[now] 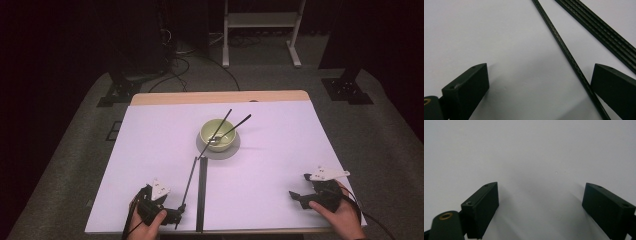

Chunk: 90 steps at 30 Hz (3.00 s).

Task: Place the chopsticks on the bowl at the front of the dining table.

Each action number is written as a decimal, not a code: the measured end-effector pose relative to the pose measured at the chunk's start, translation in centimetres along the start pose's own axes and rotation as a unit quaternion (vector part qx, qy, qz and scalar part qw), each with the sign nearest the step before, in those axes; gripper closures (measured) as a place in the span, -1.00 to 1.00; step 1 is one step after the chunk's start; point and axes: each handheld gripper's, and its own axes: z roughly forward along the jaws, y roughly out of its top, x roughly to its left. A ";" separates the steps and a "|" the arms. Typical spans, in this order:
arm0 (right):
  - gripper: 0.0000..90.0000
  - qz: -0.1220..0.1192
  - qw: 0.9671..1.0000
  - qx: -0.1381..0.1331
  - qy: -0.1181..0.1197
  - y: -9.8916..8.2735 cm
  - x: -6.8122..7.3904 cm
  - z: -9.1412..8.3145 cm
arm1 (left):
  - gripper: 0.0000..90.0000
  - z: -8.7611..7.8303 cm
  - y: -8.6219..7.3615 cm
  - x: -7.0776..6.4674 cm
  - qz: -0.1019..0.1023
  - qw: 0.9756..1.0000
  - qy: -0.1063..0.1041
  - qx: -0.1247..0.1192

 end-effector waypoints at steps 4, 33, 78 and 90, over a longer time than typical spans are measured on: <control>-0.73 0.000 1.000 0.000 0.000 0.0 0.0 0.0 | -0.98 -0.1 -0.1 0.3 -0.001 1.000 0.001 0.001; -0.73 0.000 1.000 0.000 -0.001 0.0 0.0 0.0 | -0.98 -1.1 -1.0 4.3 -0.030 0.999 0.037 0.008; -0.73 -0.001 1.000 0.000 -0.001 0.0 0.0 0.0 | -0.80 -1.4 0.4 5.7 -0.040 0.999 0.019 -0.011; -0.73 -0.001 1.000 0.000 -0.001 0.0 0.0 0.0 | -0.10 -0.5 1.8 5.4 -0.018 1.000 -0.008 -0.012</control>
